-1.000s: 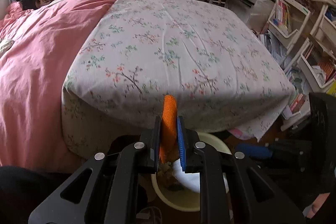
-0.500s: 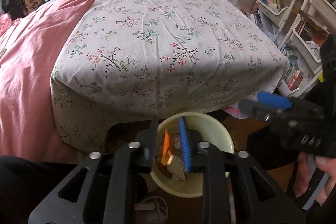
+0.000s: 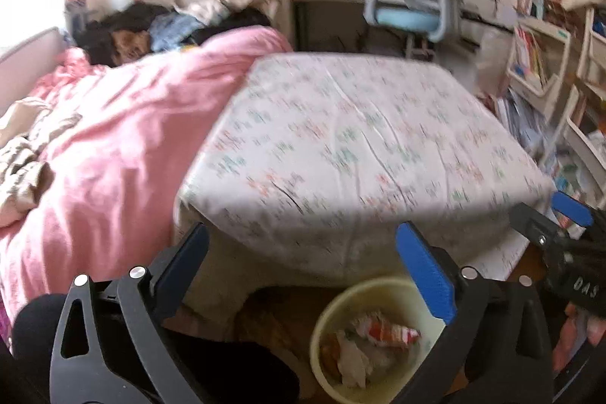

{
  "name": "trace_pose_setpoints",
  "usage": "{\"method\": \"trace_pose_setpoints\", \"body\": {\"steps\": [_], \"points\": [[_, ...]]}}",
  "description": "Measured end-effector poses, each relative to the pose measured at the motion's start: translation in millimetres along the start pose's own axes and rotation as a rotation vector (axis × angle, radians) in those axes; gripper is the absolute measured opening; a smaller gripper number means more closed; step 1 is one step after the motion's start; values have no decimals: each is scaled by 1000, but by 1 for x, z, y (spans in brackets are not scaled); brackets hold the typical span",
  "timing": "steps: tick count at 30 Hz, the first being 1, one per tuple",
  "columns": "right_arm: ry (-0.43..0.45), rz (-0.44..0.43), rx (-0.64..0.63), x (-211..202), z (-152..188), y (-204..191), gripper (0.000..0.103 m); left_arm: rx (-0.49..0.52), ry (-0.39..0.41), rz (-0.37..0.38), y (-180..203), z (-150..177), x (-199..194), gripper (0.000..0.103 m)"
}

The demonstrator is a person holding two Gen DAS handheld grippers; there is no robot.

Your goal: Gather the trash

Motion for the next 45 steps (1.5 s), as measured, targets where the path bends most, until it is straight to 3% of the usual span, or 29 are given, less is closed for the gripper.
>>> {"method": "trace_pose_setpoints", "body": {"steps": [5,13,45], "points": [[50,48,-23,-1,-7,1,95,-1,60,-49,-10,-13,-11,96],[33,59,-32,4,-8,1,95,-24,117,-64,-18,-19,-24,96],[68,84,-45,-4,-6,-4,95,-56,145,-51,-22,-20,-31,96]]}}
Point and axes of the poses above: each gripper's, at about its wrist camera, not at the fingertips, and x roughly the way its jaws point, y to its right, z to its underside, the point moved 8 cm from there along x, roughly the way its jaws point, and after that the axes turned 9 degrees about -y, right-handed, at the moved point
